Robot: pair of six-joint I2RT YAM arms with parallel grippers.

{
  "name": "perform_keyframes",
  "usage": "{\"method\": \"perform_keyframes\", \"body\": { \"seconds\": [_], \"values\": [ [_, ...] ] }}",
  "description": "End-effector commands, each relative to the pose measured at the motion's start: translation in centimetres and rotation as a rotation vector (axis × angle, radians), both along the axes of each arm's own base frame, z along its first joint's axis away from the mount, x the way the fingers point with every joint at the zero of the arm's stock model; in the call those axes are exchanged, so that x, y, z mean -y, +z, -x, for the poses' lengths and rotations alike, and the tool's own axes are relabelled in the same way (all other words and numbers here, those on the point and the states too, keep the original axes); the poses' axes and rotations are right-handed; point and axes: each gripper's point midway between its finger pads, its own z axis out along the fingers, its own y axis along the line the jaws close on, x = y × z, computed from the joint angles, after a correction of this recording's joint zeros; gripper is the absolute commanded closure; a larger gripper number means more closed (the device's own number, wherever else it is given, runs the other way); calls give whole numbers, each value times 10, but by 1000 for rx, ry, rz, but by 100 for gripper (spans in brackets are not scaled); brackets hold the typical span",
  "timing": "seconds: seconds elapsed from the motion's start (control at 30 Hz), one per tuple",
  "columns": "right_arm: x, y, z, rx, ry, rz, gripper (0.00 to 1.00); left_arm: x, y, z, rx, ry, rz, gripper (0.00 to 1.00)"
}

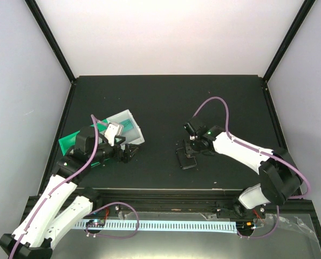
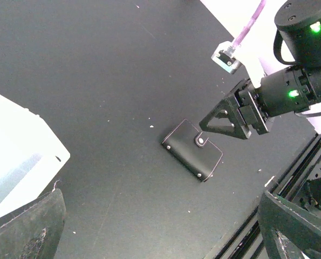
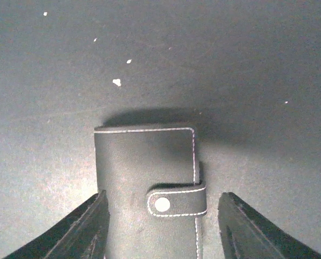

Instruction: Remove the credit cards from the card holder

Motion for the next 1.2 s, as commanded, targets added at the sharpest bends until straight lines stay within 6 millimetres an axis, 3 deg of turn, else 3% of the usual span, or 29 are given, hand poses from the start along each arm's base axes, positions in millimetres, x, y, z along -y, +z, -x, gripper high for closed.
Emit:
{"method": "perform_keyframes", "body": {
  "seconds": [0.0, 0.23, 0.43, 0.77, 1.17],
  "values": [
    [-3, -1, 11, -11, 32, 31, 50, -2, 1, -1, 13, 5, -17, 1],
    [-8, -12, 13, -21, 36, 69, 66, -3, 4, 2, 31, 8, -7, 1],
    [-12, -21, 19, -42, 52, 51, 71, -3, 5, 2, 33, 9, -6, 1],
    [-3, -43, 18, -53, 39, 133, 74, -4, 6, 1, 40, 16, -6, 1],
    [-6, -46, 22, -59, 59, 129, 78, -5, 5, -2, 38, 28, -15, 1]
  ]
}}
